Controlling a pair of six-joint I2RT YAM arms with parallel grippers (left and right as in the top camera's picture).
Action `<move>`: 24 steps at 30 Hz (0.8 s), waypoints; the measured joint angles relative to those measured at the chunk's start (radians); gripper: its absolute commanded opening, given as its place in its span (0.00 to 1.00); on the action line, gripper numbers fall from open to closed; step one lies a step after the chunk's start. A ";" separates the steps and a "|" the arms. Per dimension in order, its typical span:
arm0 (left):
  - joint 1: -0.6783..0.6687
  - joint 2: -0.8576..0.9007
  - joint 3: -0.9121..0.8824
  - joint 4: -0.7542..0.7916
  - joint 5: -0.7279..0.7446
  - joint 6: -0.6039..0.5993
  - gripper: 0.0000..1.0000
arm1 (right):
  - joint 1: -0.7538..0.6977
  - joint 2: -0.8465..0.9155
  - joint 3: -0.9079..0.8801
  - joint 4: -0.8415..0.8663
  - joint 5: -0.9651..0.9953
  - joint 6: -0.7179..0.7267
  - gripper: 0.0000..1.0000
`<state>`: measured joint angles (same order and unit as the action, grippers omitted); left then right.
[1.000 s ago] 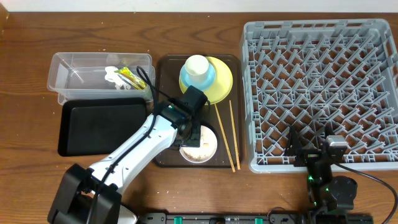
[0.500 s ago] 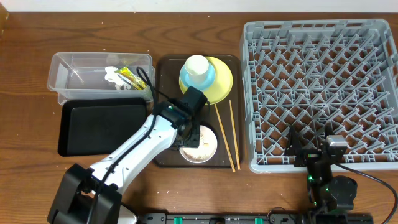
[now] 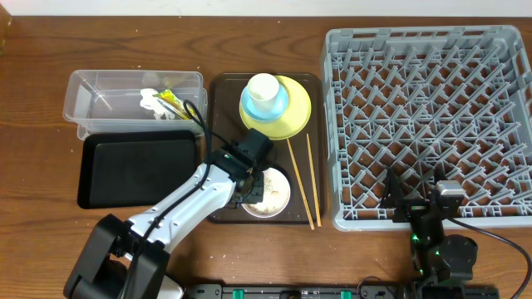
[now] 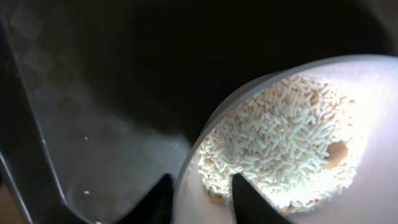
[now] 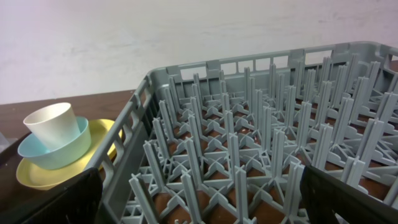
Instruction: Sort waste into correct bins and load items into the dishwasher rack
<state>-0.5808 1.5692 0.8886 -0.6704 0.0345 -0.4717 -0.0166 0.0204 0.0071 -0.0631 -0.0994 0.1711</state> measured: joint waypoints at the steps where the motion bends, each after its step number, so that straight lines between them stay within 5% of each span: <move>1: 0.000 0.000 0.000 0.000 -0.002 0.001 0.28 | 0.000 0.000 0.000 0.000 0.000 0.000 0.99; 24: 0.063 0.000 0.000 0.065 -0.177 0.000 0.19 | 0.000 0.000 0.000 0.000 0.000 0.000 0.99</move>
<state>-0.5182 1.5692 0.8886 -0.6056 -0.1429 -0.4713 -0.0166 0.0204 0.0071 -0.0631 -0.0994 0.1711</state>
